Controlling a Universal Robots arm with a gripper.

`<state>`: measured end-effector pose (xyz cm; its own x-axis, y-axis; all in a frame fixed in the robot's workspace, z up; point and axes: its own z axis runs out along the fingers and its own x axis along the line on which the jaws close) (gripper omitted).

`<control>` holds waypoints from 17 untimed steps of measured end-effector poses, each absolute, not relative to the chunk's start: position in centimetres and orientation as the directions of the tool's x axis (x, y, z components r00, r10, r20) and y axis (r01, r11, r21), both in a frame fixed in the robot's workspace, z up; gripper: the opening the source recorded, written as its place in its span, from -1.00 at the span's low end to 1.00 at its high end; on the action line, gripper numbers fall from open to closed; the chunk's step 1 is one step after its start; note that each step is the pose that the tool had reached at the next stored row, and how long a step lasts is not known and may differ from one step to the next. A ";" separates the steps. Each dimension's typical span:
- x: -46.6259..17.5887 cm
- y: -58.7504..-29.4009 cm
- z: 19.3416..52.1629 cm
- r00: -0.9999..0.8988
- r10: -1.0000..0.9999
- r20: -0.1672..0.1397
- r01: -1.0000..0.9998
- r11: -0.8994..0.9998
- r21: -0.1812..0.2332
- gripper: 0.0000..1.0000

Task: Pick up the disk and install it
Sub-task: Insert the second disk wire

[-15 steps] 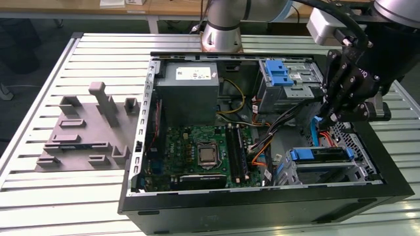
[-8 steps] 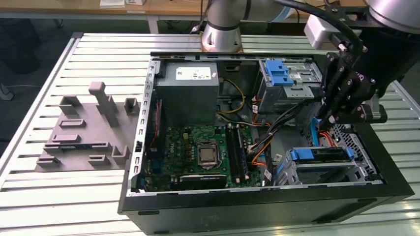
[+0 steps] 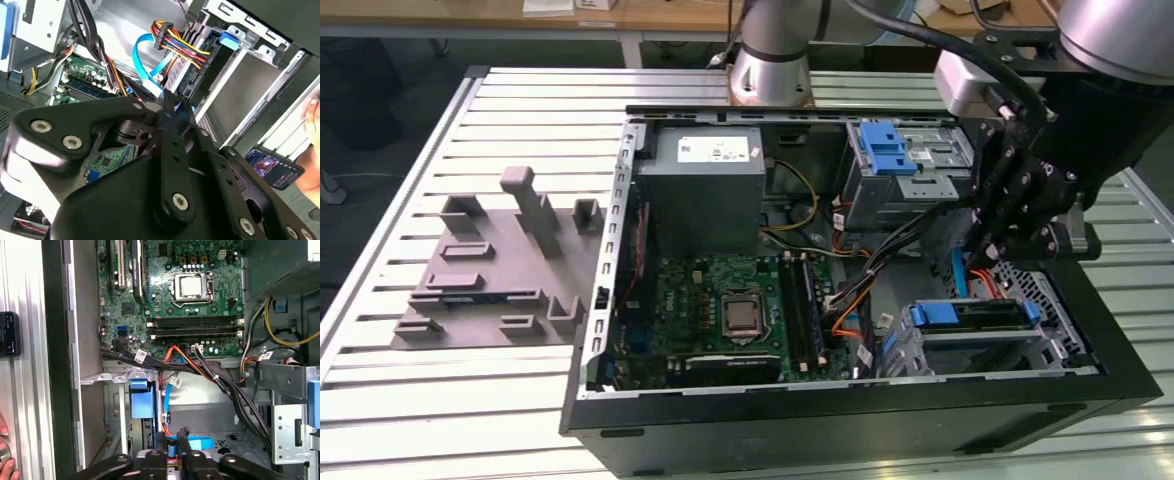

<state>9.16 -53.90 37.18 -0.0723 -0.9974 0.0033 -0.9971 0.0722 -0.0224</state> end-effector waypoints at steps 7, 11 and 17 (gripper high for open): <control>9.2 -53.9 37.1 -0.072 -0.997 0.004 -0.997 0.072 -0.023 -0.68; 9.2 -54.6 36.8 -0.072 -0.997 0.004 -0.997 0.072 -0.023 -0.68; 9.4 -55.1 35.7 -0.072 -0.997 0.004 -0.997 0.072 -0.022 -0.68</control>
<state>9.43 -55.08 35.72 -0.0723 -0.9974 0.0042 -0.9971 0.0722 -0.0224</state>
